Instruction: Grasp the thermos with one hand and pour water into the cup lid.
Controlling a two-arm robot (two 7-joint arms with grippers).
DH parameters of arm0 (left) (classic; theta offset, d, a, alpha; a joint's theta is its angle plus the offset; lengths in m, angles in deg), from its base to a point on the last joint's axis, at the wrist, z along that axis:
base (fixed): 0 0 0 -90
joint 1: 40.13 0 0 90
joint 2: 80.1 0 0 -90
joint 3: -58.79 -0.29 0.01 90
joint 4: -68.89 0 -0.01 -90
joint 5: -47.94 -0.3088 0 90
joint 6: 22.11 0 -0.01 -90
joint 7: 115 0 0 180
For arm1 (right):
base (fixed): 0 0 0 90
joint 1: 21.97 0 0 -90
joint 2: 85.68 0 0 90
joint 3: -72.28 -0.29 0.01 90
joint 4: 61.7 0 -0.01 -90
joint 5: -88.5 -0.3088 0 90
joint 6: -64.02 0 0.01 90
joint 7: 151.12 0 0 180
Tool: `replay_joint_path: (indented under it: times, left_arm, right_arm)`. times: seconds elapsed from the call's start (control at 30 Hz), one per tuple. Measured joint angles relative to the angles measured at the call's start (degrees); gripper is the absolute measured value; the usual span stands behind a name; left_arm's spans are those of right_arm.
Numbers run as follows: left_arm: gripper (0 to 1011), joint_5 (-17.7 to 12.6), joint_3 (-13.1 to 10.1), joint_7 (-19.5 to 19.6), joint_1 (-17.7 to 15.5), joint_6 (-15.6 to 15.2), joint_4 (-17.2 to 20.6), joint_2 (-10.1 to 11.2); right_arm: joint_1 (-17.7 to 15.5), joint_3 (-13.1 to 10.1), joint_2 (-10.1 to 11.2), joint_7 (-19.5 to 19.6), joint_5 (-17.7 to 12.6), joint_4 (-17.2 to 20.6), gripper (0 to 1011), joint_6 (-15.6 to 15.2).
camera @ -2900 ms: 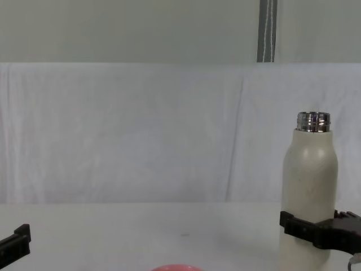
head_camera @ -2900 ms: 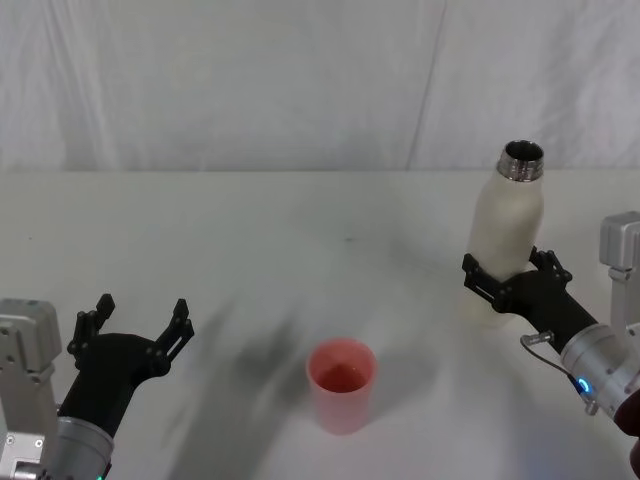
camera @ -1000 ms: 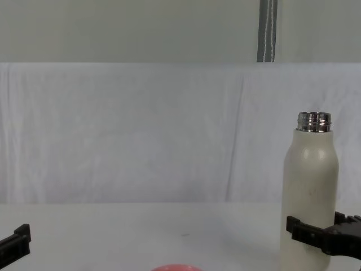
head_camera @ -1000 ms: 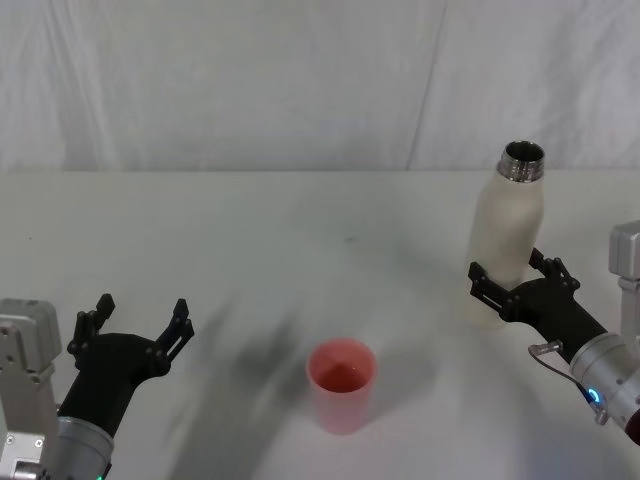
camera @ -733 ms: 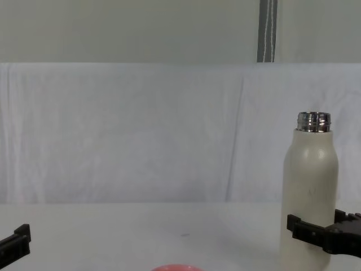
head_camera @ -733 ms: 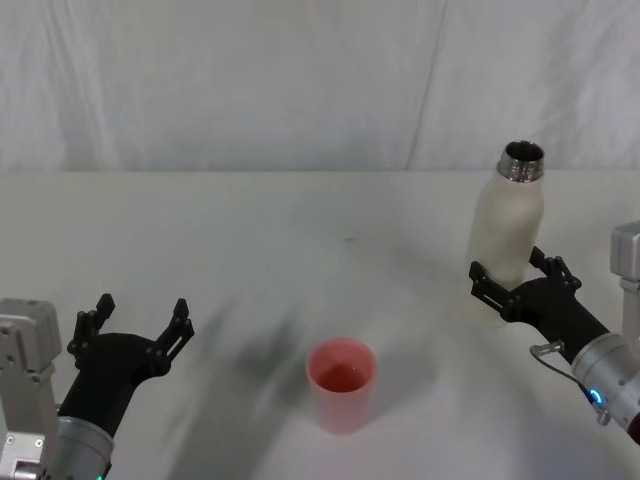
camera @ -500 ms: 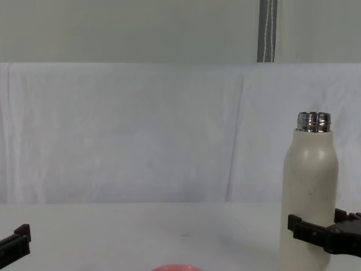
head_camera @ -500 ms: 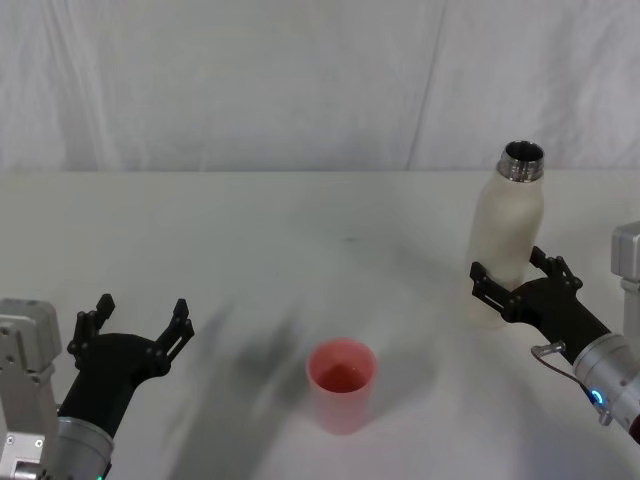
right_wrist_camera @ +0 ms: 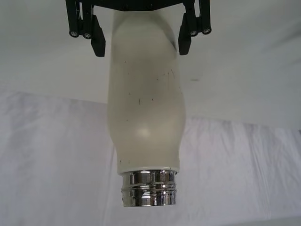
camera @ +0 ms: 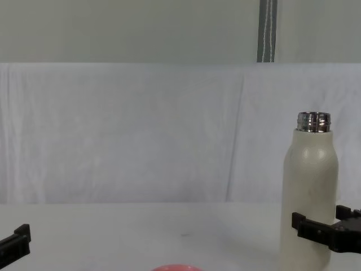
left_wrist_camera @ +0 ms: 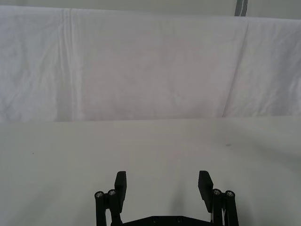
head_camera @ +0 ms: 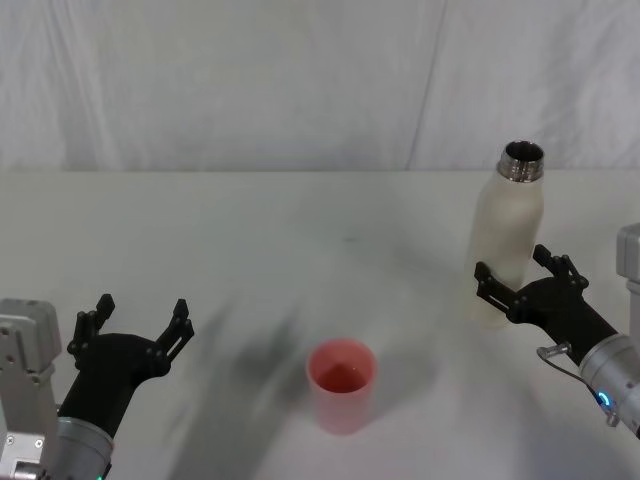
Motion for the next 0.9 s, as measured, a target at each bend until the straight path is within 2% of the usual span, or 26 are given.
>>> replay_joint_path:
  times: [0.9]
  left_arm:
    - [1001,0.00,0.00,0.00,0.00,0.00,0.00,0.00]
  right_arm:
    - [-2.49,-0.62,1.15,0.02,0.38,2.97,1003,-0.77]
